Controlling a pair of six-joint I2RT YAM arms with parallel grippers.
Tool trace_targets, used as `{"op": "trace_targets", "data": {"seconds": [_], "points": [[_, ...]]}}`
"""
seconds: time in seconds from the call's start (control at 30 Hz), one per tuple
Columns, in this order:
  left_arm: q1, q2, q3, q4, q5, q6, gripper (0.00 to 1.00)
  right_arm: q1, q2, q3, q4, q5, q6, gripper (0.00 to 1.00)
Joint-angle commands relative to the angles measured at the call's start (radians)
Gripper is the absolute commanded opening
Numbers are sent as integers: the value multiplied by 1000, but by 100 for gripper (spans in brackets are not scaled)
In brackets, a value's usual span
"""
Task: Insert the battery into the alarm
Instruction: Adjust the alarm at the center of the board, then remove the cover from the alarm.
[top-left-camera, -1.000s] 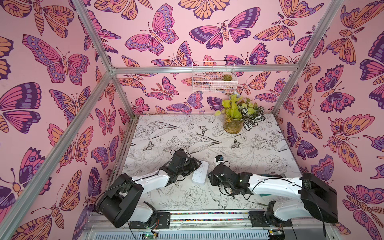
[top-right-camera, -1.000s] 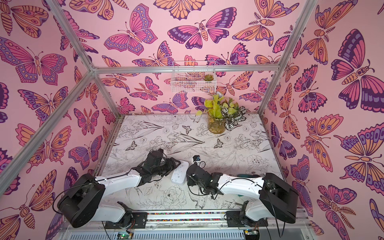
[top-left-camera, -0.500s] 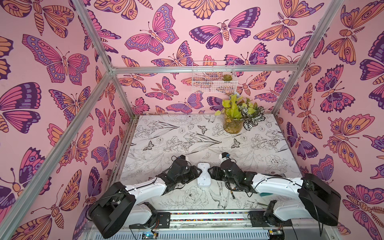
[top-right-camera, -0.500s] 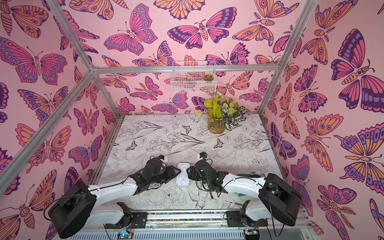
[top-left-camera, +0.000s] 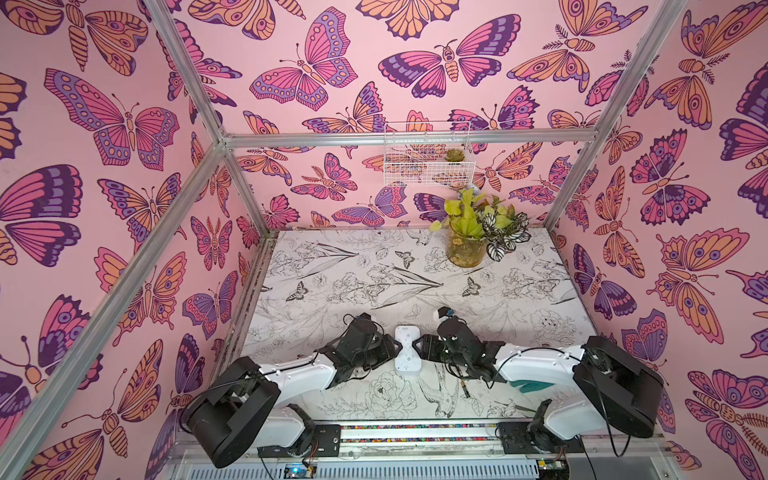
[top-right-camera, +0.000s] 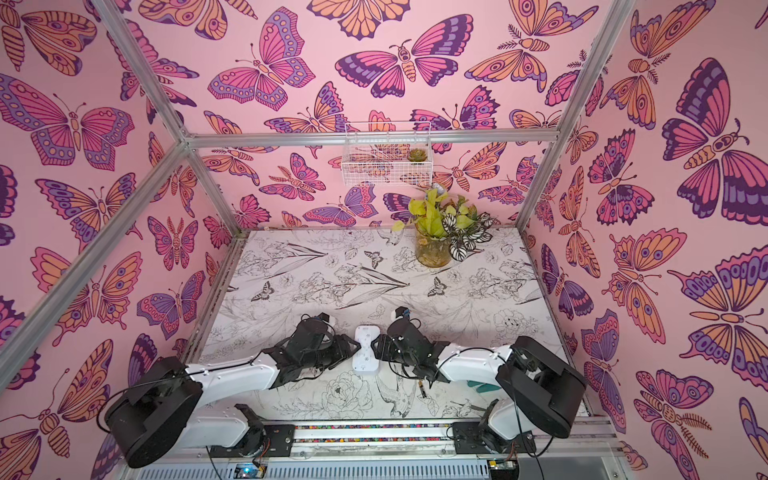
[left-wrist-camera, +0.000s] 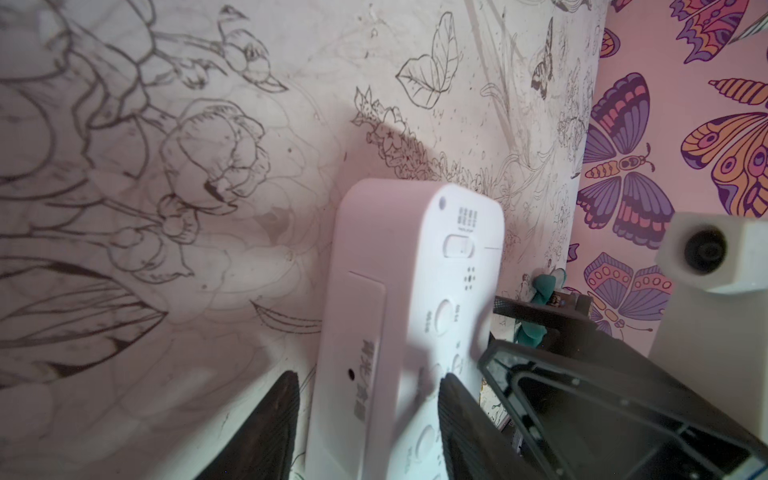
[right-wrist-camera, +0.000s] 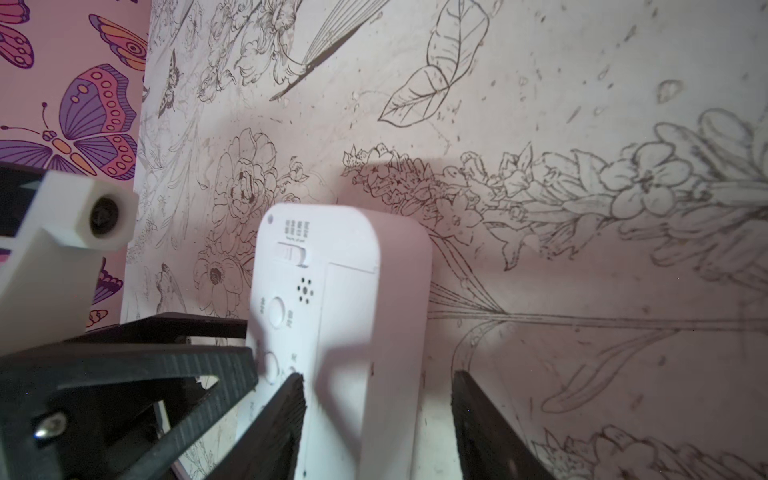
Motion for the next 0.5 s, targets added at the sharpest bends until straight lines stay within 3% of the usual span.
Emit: {"op": "trace_targets", "data": {"seconds": [0.0, 0.47], "points": [[-3, 9, 15, -14, 17, 26, 56, -14, 17, -3, 43, -28, 20, 57], [-3, 43, 8, -15, 8, 18, 54, -19, 63, -13, 75, -58, 18, 46]]}}
